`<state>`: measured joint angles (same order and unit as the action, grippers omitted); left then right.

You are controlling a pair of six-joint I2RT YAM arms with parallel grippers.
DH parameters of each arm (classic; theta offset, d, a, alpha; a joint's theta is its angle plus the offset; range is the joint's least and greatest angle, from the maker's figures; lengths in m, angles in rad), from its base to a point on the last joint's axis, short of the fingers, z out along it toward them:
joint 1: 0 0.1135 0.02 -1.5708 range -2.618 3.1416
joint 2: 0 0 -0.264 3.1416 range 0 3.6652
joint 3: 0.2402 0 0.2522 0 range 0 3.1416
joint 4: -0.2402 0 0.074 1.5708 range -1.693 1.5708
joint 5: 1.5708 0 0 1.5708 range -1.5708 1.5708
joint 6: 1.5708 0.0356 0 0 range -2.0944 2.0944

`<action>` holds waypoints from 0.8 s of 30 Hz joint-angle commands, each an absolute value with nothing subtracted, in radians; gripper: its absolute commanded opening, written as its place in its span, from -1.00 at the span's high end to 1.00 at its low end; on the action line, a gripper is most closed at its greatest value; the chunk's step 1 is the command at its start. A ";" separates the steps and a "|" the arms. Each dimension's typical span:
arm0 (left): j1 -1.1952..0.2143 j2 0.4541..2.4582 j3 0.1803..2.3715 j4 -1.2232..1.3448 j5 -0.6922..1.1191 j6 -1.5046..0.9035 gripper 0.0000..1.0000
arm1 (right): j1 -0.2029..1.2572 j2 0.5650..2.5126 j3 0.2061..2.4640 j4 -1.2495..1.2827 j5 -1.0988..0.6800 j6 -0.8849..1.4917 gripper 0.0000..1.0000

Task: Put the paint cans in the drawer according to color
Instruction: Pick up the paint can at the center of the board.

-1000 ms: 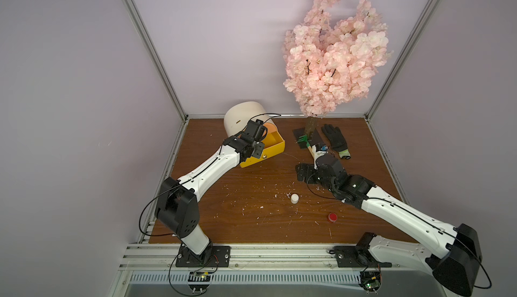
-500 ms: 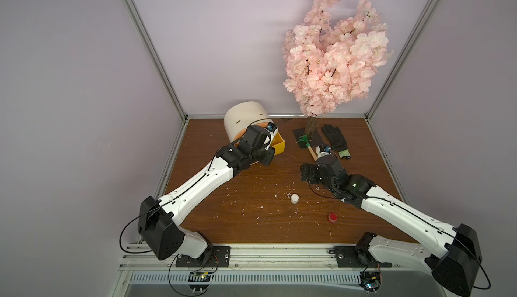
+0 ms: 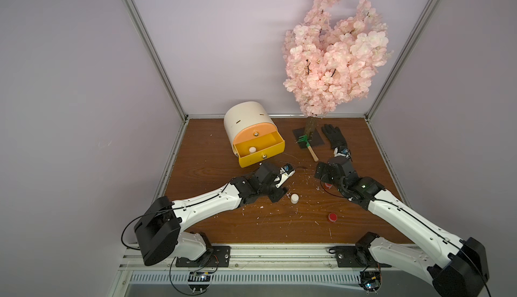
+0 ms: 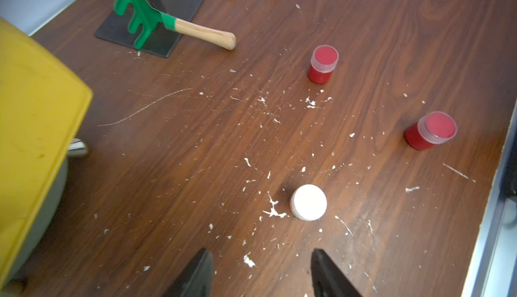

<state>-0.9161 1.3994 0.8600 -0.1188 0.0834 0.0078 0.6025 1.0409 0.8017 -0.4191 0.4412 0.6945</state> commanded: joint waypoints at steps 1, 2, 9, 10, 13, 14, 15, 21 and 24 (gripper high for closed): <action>-0.948 1.457 0.851 0.019 0.113 0.042 -0.22 | 0.568 0.997 0.824 -0.431 0.467 0.668 -0.89; -0.959 1.484 0.859 0.025 0.101 0.055 -0.22 | 0.561 0.993 0.829 -0.435 0.466 0.663 -0.89; -0.983 1.622 0.922 0.066 0.133 0.092 -0.27 | 0.544 0.976 0.851 -0.451 0.473 0.646 -0.88; -0.985 1.633 0.929 0.070 0.144 0.096 -0.29 | 0.542 0.974 0.853 -0.451 0.473 0.642 -0.89; -0.987 1.670 0.952 0.066 0.156 0.102 -0.29 | 0.537 0.964 0.862 -0.451 0.468 0.638 -0.89; -0.987 1.680 0.953 0.069 0.158 0.103 -0.29 | 0.537 0.961 0.862 -0.450 0.465 0.638 -0.89; -0.987 1.687 0.955 0.069 0.161 0.104 -0.29 | 0.537 0.958 0.861 -0.447 0.463 0.638 -0.89; -0.988 1.717 0.945 0.064 0.186 0.101 -0.29 | 0.537 0.945 0.845 -0.445 0.450 0.635 -0.89; -0.988 1.720 0.934 0.068 0.204 0.100 -0.29 | 0.535 0.941 0.844 -0.446 0.454 0.635 -0.89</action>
